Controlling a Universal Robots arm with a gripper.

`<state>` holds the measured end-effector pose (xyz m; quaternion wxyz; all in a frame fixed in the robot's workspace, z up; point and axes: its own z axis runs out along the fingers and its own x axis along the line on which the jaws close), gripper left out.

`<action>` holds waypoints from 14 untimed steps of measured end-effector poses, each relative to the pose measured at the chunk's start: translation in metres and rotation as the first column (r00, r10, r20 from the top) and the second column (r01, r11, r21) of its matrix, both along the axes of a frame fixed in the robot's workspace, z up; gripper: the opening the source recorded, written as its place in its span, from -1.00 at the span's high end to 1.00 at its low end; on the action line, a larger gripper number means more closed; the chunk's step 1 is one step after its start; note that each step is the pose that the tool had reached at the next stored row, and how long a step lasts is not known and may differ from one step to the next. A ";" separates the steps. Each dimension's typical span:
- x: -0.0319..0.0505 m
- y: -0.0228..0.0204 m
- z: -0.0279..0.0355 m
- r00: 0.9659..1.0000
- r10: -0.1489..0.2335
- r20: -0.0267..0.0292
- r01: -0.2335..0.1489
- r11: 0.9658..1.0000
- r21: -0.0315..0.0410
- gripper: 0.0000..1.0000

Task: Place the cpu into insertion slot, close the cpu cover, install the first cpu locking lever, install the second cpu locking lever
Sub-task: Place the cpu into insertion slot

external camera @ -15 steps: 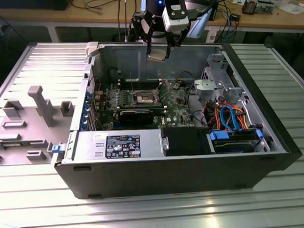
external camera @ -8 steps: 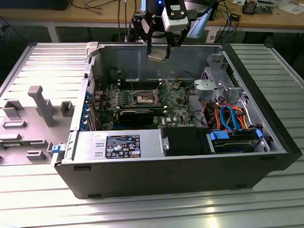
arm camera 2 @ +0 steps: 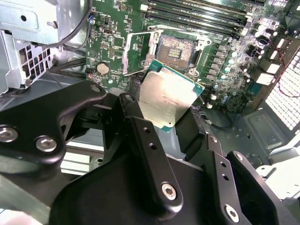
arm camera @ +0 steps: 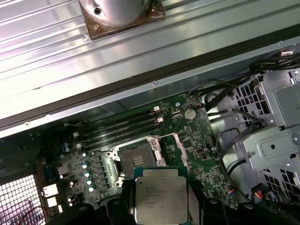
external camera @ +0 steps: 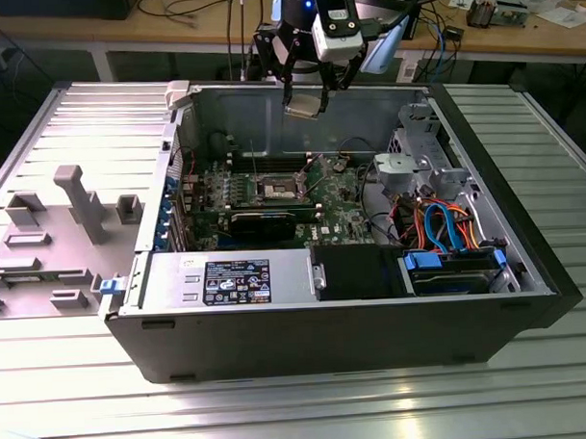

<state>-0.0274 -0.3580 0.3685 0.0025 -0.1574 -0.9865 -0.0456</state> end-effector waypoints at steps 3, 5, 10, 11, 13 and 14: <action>0.0000 0.0000 -0.0001 1.000 -0.024 0.000 0.024 1.000 0.000 -0.08; 0.0000 0.0000 -0.0002 0.998 -0.066 0.000 0.066 0.998 0.000 -0.08; 0.0000 0.0000 -0.0004 0.993 -0.122 0.000 0.122 0.993 0.000 -0.08; 0.0000 0.0000 -0.0004 0.992 -0.122 0.000 0.122 0.992 0.000 -0.08; 0.0000 0.0000 -0.0004 0.992 -0.122 0.000 0.122 0.992 0.000 -0.08; 0.0000 0.0000 -0.0004 0.992 -0.122 0.000 0.122 0.992 0.000 -0.08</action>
